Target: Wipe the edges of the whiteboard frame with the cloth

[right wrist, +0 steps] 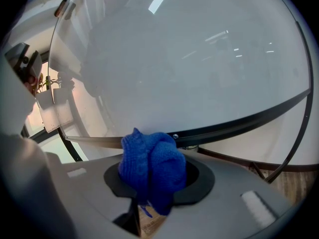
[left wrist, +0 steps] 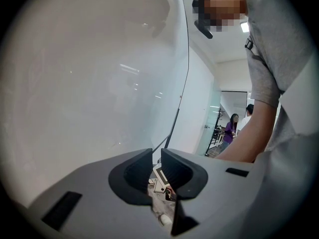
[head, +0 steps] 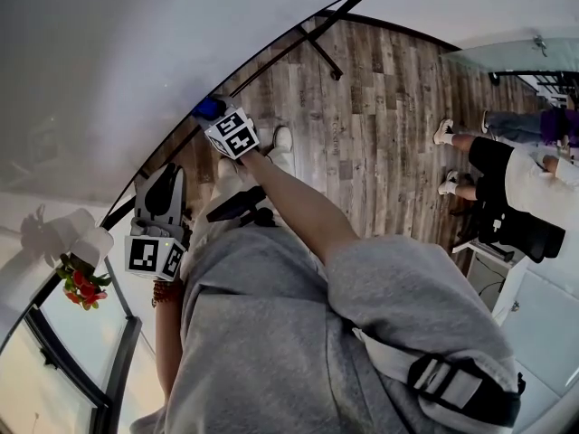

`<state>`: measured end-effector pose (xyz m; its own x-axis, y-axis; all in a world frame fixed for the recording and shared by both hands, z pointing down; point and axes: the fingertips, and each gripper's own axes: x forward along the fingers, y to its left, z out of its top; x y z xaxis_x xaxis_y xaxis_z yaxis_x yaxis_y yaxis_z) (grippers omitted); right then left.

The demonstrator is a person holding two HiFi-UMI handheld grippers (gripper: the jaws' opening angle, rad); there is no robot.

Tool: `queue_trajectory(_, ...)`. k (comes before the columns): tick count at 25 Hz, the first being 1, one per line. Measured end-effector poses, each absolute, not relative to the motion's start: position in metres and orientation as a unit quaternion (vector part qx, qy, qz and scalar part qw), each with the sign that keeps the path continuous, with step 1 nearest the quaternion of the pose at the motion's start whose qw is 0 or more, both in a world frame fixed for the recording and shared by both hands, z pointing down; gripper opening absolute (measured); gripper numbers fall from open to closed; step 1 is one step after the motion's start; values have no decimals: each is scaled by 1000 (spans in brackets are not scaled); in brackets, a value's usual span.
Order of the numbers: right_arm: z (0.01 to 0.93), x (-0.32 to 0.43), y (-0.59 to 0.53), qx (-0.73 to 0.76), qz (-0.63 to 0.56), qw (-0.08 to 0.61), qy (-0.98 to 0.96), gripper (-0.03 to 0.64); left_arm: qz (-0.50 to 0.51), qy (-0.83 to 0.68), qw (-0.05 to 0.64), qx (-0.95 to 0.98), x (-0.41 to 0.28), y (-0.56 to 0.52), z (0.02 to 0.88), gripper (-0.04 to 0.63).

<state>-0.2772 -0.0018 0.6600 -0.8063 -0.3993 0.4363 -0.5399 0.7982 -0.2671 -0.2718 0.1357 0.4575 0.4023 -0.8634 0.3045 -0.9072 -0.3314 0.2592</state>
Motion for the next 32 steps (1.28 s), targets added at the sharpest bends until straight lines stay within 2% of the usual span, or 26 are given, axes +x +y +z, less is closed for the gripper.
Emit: queue_trajectory(32, 663, -318, 36, 206, 187, 189, -942, 137, 47, -571, 211, 792, -299, 164, 469, 60)
